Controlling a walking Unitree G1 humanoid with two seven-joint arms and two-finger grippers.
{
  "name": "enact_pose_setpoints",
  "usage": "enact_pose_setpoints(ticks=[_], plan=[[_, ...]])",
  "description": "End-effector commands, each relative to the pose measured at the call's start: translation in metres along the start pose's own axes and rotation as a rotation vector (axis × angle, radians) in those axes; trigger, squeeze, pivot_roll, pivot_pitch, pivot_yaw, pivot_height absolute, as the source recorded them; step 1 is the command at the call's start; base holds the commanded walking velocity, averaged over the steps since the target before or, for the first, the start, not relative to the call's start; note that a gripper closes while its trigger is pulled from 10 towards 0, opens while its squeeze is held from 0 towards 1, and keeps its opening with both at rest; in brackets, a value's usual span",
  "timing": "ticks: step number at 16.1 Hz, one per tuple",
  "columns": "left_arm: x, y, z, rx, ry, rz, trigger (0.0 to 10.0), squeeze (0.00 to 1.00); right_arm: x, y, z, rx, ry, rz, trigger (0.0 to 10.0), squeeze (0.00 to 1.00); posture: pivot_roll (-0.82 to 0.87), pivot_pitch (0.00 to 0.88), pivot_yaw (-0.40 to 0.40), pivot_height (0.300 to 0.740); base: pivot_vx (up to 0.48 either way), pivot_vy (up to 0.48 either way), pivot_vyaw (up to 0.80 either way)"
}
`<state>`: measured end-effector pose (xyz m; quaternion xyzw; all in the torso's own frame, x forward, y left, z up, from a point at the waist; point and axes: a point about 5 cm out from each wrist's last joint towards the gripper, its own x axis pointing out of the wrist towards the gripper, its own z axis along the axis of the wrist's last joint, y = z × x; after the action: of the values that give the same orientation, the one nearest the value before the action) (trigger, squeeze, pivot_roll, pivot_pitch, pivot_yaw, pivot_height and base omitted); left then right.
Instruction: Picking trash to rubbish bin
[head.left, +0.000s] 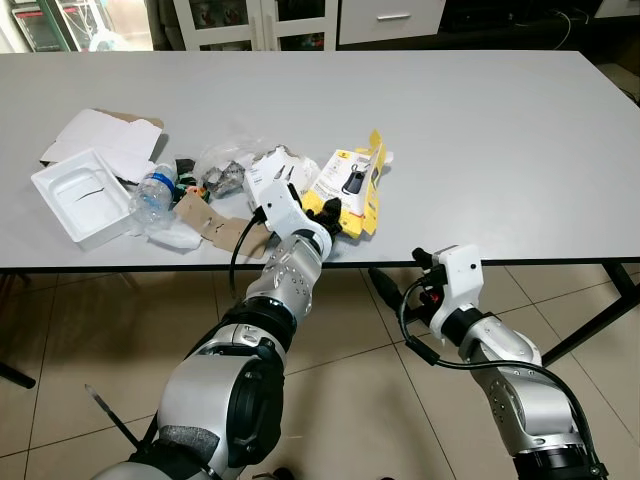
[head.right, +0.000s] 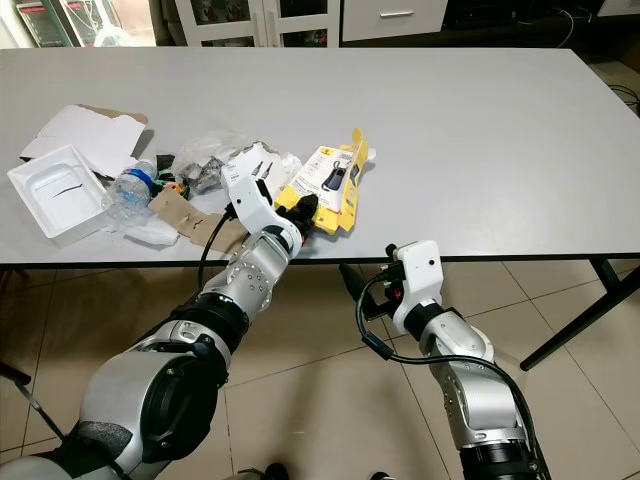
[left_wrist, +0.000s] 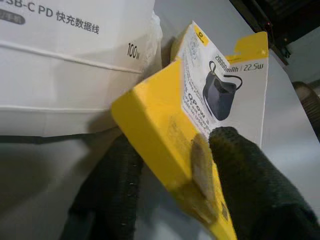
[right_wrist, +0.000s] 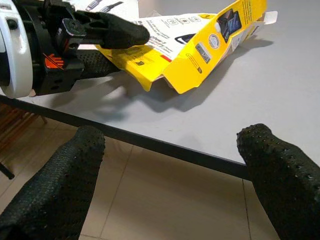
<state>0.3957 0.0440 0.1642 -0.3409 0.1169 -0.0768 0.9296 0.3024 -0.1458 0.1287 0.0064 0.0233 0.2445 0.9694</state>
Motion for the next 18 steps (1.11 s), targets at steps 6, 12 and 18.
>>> enact_pose_setpoints(ticks=[6,12,18], plan=[[0.0005,-0.0098,-0.0035,0.003,0.005,-0.025,0.0,0.00,0.0003,-0.0001,0.0007,0.007,-0.002,-0.006,10.0,0.00,-0.12,0.162,0.050,0.740,0.000,0.000,0.00],[-0.0007,-0.0057,-0.0082,0.013,0.011,-0.020,0.0,0.00,0.0024,0.0016,0.0009,0.009,-0.005,0.001,10.0,0.00,-0.11,0.157,0.052,0.740,0.000,0.000,0.00],[-0.0015,-0.0058,-0.0121,0.021,0.017,-0.031,0.0,0.00,0.0034,0.0025,0.0006,0.012,-0.008,0.002,10.0,0.00,-0.11,0.145,0.055,0.740,0.000,0.000,0.00]])
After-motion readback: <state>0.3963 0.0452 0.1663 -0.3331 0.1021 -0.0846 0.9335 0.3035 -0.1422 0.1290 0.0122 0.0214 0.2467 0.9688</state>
